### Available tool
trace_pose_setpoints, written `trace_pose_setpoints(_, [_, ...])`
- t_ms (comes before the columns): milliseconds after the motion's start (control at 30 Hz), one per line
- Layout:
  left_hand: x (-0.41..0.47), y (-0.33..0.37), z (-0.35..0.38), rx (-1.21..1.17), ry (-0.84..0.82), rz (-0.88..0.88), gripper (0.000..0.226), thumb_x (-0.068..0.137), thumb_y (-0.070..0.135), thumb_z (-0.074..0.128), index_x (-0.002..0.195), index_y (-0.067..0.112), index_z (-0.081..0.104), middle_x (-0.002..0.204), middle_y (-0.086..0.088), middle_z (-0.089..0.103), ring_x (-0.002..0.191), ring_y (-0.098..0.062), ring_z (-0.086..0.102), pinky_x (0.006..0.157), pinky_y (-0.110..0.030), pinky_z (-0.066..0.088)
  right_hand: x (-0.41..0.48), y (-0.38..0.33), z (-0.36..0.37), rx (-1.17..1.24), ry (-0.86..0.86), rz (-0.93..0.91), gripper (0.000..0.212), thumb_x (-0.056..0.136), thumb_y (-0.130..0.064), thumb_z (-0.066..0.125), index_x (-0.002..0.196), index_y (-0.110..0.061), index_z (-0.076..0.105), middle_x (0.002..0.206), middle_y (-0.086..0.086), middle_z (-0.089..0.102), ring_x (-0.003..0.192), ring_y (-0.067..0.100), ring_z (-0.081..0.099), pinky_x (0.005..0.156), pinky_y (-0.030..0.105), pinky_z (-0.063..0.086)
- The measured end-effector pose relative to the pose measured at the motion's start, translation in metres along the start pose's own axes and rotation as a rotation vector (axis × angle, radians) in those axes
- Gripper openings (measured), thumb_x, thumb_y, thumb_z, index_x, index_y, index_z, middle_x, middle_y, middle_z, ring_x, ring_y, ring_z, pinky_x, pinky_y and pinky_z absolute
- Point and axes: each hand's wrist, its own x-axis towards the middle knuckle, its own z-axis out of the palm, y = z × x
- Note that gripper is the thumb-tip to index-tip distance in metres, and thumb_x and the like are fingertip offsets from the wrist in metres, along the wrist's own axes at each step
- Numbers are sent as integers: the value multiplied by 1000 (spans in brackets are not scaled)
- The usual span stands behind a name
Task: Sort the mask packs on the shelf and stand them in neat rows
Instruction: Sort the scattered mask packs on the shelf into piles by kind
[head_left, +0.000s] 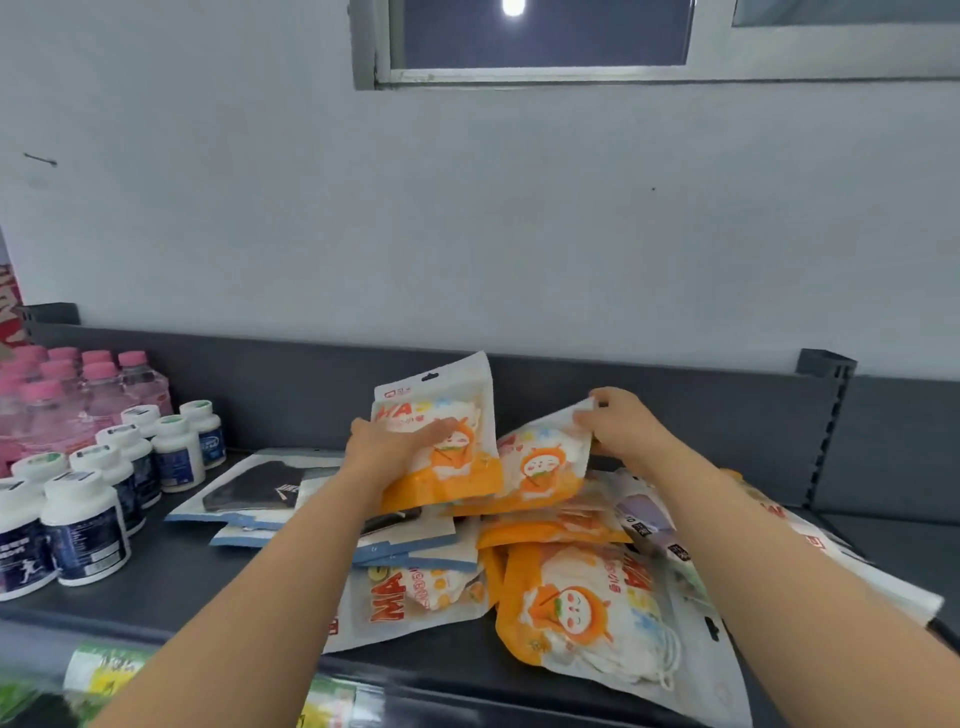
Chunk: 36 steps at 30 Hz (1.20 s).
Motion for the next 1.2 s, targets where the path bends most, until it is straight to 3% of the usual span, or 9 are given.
trace_pose_setpoints(167, [-13, -2, 35, 110, -104, 13, 97, 71, 53, 79, 141, 4, 34, 139, -12, 49, 123, -32, 51, 81, -36, 43, -14, 13, -31, -60, 87, 143, 46, 99, -8, 40, 145, 0, 39, 147, 15, 45, 130, 34, 47, 107, 40, 38])
trace_pose_setpoints(400, [-17, 5, 59, 207, -118, 31, 89, 71, 48, 81, 137, 6, 39, 138, -11, 51, 123, -32, 51, 83, -37, 46, -36, 36, -45, -255, -27, 207, 14, 94, -16, 51, 87, -6, 58, 89, 14, 55, 78, 24, 49, 69, 34, 44])
trace_pose_setpoints(633, [-23, 12, 71, 148, -145, -9, 89, 73, 46, 80, 138, 9, 33, 138, -13, 48, 122, -34, 51, 84, -41, 49, -29, 33, -42, -82, -2, 173, 11, 80, 2, 57, 80, 6, 67, 72, 18, 53, 69, 18, 40, 65, 34, 43])
trace_pose_setpoints(667, [-24, 13, 72, 117, -153, -22, 88, 74, 47, 80, 138, 9, 34, 137, -13, 49, 121, -34, 52, 82, -41, 49, -27, 33, -47, -33, 35, 160, 23, 78, 3, 55, 93, 16, 67, 82, -1, 41, 75, 15, 36, 67, 31, 29])
trace_pose_setpoints(767, [-26, 19, 79, 55, -174, -36, 87, 74, 47, 80, 138, 9, 36, 134, -14, 52, 117, -34, 55, 81, -43, 50, -30, 31, -78, 73, 172, 163, 41, 78, 4, 61, 115, 18, 53, 123, 33, 51, 120, 38, 44, 84, 39, 53])
trace_pose_setpoints(867, [-34, 24, 96, 81, -224, -22, 83, 74, 46, 80, 137, 10, 39, 135, -12, 53, 117, -34, 56, 78, -40, 49, -35, 46, -113, 22, 259, 205, 41, 84, 0, 58, 121, 16, 52, 127, 34, 50, 95, 43, 65, 81, 35, 53])
trace_pose_setpoints(1000, [-47, 29, 126, 119, -297, -1, 83, 73, 47, 80, 137, 11, 42, 135, -10, 53, 117, -31, 55, 82, -39, 49, -44, 79, -141, -62, 298, 322, 27, 84, -6, 54, 61, -9, 41, 59, 13, 35, 52, 20, 35, 67, 30, 21])
trace_pose_setpoints(1100, [-53, 33, 143, 129, -330, 9, 86, 70, 51, 81, 137, 12, 44, 134, -9, 54, 113, -29, 56, 83, -38, 50, -44, 97, -148, -86, 230, 440, 17, 86, -23, 52, 82, -7, 46, 67, 5, 44, 55, 19, 40, 54, 25, 32])
trace_pose_setpoints(1200, [-57, 39, 157, 146, -339, 14, 88, 69, 54, 81, 136, 12, 44, 132, -9, 55, 105, -26, 55, 77, -38, 47, -33, 110, -151, -30, 106, 485, 61, 89, -44, 51, 138, -10, 44, 133, 14, 54, 115, 33, 55, 87, 37, 45])
